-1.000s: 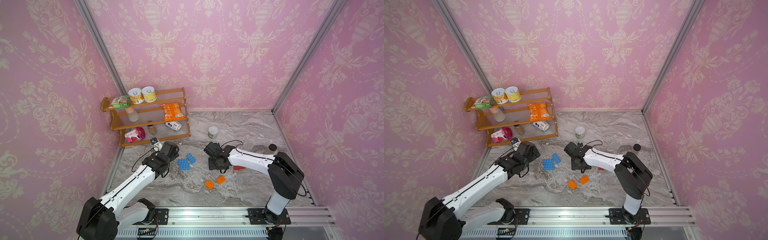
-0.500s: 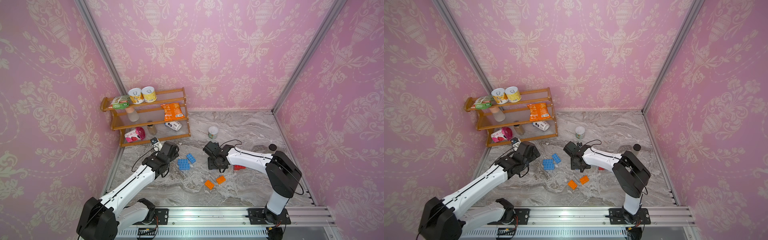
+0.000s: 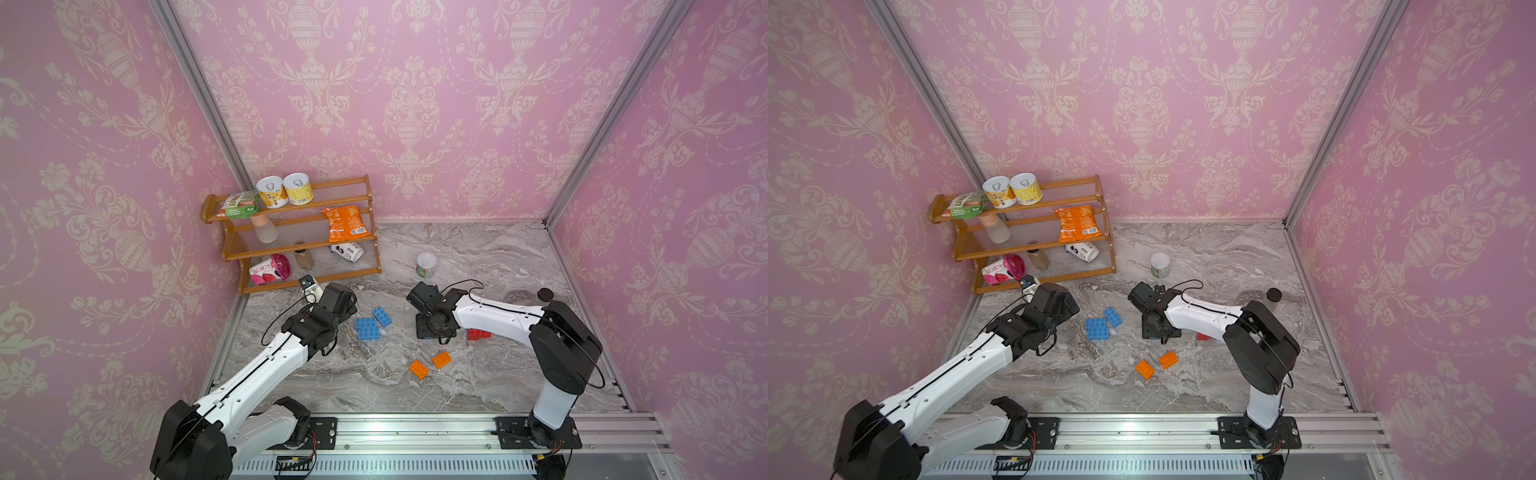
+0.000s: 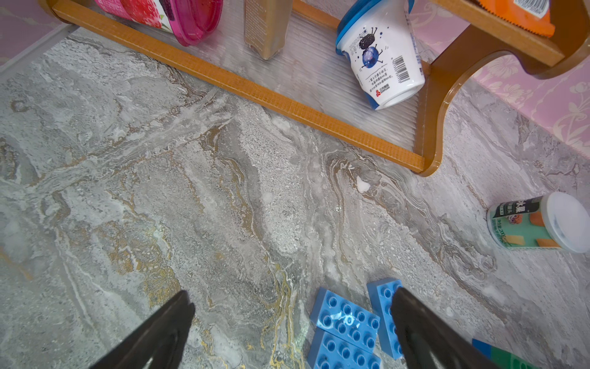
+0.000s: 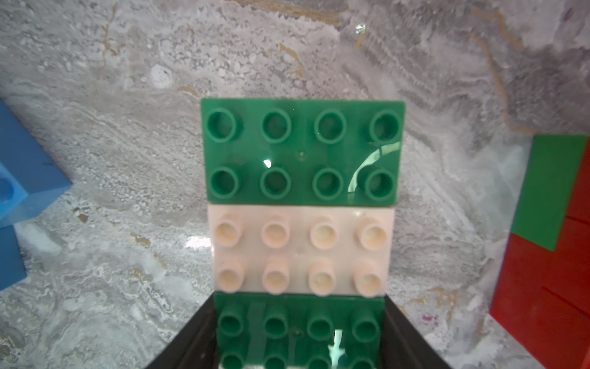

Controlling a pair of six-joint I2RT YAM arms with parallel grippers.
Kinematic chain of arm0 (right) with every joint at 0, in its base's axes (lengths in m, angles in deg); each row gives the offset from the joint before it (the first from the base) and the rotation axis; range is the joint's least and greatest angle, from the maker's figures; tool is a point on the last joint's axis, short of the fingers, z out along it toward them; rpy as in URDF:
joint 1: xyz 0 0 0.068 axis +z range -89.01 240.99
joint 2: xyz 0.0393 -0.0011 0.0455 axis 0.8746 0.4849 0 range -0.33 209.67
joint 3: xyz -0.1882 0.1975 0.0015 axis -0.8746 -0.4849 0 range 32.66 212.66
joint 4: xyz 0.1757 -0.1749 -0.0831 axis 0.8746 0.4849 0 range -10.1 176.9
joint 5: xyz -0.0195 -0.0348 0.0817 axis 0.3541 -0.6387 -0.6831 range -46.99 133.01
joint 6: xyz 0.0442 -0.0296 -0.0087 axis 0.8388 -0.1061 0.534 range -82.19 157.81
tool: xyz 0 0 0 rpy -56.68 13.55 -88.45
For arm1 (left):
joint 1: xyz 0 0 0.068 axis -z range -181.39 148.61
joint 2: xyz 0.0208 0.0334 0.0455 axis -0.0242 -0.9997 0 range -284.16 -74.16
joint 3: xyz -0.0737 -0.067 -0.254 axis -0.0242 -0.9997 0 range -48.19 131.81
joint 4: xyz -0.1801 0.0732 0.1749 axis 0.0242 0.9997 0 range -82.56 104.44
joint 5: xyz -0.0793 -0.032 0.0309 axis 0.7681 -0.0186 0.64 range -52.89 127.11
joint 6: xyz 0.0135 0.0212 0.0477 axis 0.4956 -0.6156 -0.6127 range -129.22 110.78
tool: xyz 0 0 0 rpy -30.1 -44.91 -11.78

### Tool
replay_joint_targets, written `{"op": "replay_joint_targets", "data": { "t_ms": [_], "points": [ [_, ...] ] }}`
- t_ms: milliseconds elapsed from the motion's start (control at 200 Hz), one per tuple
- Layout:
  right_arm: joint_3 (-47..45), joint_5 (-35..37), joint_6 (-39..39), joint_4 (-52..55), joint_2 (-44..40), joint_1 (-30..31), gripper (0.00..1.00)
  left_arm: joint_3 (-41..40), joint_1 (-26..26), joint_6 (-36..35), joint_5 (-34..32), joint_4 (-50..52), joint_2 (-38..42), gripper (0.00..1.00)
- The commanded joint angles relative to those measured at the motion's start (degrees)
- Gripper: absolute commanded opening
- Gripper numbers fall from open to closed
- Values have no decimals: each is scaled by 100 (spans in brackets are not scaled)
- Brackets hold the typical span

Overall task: Assemble a rectangle with lego
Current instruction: Assemble the lego brick with the lego brick.

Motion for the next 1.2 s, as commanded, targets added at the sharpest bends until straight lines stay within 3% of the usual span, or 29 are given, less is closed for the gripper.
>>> {"op": "replay_joint_targets", "data": {
  "t_ms": [0,350,945,1025,1196],
  "points": [
    [-342,-256,43,490,661,-8,28,-5,-50,-83,-76,154,90,99],
    [-187,-449,-53,587,1031,-8,28,-5,-53,-82,-76,154,63,99],
    [408,-254,-74,853,196,-13,70,29,-52,-122,-81,163,95,99],
    [415,-252,-59,812,76,-8,82,22,-51,-139,-76,170,122,99],
    [365,-203,-26,805,-199,-14,93,8,-50,-176,-73,218,177,99]
  ]
}}
